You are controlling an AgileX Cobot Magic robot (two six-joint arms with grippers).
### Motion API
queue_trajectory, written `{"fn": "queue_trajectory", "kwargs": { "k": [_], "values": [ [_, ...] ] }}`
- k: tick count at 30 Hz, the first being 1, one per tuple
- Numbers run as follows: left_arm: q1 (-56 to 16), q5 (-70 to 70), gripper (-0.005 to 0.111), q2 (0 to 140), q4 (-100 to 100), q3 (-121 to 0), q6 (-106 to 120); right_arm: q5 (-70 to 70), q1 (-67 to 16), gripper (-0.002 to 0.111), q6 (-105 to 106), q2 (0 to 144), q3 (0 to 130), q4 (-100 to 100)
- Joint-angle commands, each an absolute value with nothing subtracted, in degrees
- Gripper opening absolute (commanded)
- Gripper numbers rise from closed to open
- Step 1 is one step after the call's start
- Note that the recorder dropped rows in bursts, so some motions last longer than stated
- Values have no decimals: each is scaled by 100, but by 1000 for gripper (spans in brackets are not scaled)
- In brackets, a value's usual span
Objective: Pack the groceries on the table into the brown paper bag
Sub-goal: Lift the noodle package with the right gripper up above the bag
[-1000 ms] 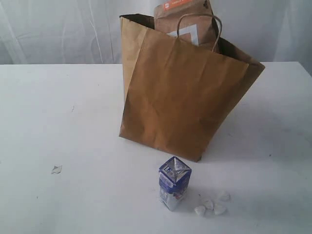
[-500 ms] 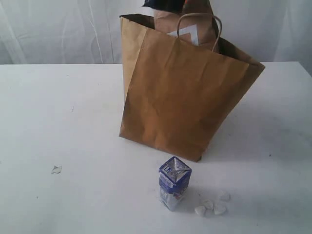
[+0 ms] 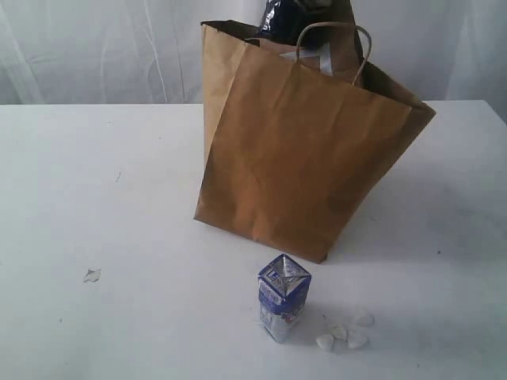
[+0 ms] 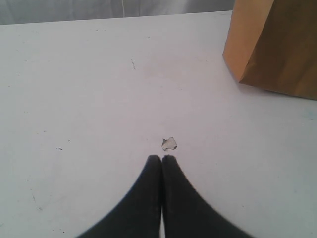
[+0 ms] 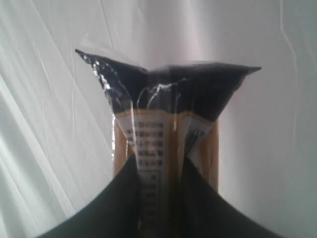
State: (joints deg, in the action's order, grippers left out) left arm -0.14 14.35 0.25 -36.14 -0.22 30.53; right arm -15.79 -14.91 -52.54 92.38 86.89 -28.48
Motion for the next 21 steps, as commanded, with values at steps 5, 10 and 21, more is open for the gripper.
{"fn": "queue_trajectory", "kwargs": {
  "k": [5,10,21],
  "values": [
    [-9,1474,0,0,-3700,0,3038,-1895,-1628,0,-5860,9151,8786,-2827],
    [-9,1474,0,0,-3700,0,3038,-1895,-1832,0,-5875,9151,8786,-2827],
    [-9,1464,0,0,-3700,0,3038,-2229,-1865,0,-5431,9151,8786,-2827]
  ]
}}
